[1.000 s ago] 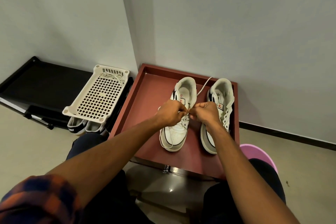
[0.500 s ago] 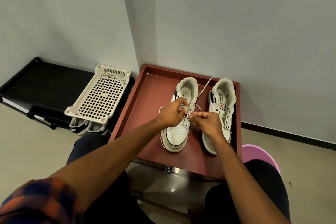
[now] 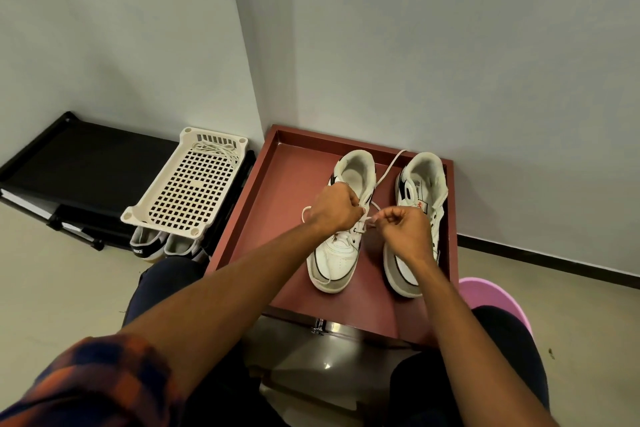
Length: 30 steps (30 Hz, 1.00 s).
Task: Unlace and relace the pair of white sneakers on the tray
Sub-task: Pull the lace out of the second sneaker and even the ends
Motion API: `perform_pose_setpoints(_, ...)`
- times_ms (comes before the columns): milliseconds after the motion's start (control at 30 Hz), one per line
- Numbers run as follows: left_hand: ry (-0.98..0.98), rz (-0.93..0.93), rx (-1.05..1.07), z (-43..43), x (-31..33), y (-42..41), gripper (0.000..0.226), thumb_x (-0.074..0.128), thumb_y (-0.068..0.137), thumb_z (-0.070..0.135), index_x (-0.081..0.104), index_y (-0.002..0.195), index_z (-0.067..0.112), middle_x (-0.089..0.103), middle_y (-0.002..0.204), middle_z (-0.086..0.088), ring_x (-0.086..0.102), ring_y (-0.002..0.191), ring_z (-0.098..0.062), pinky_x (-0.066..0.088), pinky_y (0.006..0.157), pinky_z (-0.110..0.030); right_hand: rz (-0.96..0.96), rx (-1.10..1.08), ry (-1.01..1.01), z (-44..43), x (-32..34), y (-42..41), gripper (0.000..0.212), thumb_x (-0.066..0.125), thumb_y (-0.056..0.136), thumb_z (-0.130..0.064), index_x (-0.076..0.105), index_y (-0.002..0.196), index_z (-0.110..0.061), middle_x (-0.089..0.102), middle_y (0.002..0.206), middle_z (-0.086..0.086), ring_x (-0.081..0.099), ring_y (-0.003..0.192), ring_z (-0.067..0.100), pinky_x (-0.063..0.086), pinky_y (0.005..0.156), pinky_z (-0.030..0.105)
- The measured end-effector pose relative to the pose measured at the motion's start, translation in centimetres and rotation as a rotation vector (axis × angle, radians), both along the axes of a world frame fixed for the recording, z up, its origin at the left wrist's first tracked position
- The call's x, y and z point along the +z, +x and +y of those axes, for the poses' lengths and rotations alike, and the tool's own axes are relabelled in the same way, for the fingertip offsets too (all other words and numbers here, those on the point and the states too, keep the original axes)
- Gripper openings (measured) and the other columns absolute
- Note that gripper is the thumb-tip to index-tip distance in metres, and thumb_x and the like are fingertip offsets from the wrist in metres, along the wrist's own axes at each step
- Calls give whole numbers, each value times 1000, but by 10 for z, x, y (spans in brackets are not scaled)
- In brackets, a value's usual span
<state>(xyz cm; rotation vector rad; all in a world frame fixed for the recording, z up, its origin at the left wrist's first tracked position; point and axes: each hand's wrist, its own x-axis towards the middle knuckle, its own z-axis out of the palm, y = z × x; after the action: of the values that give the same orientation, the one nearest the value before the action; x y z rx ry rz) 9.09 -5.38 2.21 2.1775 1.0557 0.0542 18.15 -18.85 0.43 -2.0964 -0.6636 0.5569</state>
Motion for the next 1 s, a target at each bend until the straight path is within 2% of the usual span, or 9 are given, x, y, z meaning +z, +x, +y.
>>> perform_pose_setpoints(300, -215, 70, 31, 13, 9, 10, 18, 83, 77, 17, 74, 80, 2, 73, 71, -10, 69, 61, -22, 63, 69, -41, -108, -479, 71, 1, 61, 104, 18, 71, 77, -18, 82, 90, -18, 78, 84, -1, 73, 82, 16, 59, 89, 38)
perform_pose_setpoints(400, -270, 40, 49, 15, 7, 9, 16, 82, 78, 11, 75, 81, -2, 72, 67, -11, 64, 51, -20, 63, 68, -41, -110, -488, -27, 5, 69, 100, 45, 79, 81, -31, 72, 122, -14, 76, 103, 2, 70, 102, 21, 52, 100, 36)
perform_pose_setpoints(433, -281, 33, 55, 15, 6, 9, 16, 83, 78, 10, 74, 81, -3, 71, 63, -10, 63, 48, -18, 62, 67, -39, -154, -448, -55, 4, 71, 87, 42, 78, 84, -33, 72, 121, -14, 75, 99, 1, 69, 98, 21, 52, 96, 34)
perform_pose_setpoints(500, -306, 19, 57, 16, 7, 9, 15, 82, 79, 8, 74, 81, -5, 66, 54, -6, 60, 42, -13, 59, 64, -35, -203, -360, -62, -1, 65, 57, 19, 75, 88, -35, 78, 93, -17, 74, 80, -1, 71, 80, 22, 52, 80, 31)
perform_pose_setpoints(600, -346, 6, 53, 17, 12, 8, 13, 81, 79, 2, 71, 73, -5, 61, 46, -2, 59, 39, -12, 58, 62, -35, -3, -286, -75, -4, 41, 11, 36, 74, 89, -40, 74, 63, -15, 71, 58, -2, 71, 62, 18, 54, 71, 29)
perform_pose_setpoints(700, -396, -20, 73, 14, 14, 8, 15, 79, 78, -4, 68, 69, -2, 62, 52, -8, 64, 46, -18, 61, 71, -42, 321, -353, -25, 2, 16, -16, 36, 78, 84, -40, 74, 68, -8, 72, 59, 5, 71, 57, 21, 58, 69, 34)
perform_pose_setpoints(800, -384, -19, 76, 13, 13, 7, 12, 81, 77, -2, 71, 76, -7, 65, 62, -11, 69, 58, -24, 62, 74, -43, 588, -411, 132, 14, 4, -26, 29, 79, 87, -21, 72, 82, 7, 73, 70, 19, 61, 50, 19, 52, 53, 27)
perform_pose_setpoints(900, -371, -14, 81, 13, 13, 7, 12, 82, 77, 1, 73, 78, -7, 66, 57, -8, 68, 51, -18, 61, 70, -39, 522, -408, 165, 17, 7, -21, 20, 76, 90, -15, 74, 80, 2, 74, 76, 21, 60, 53, 15, 52, 57, 26)
perform_pose_setpoints(1000, -367, 2, 75, 14, 15, 7, 12, 84, 76, 3, 73, 73, -3, 68, 56, -6, 72, 63, -24, 62, 74, -40, 224, -391, 143, 10, 22, 3, 29, 77, 90, -28, 74, 65, -11, 73, 63, 4, 69, 58, 16, 56, 69, 33)
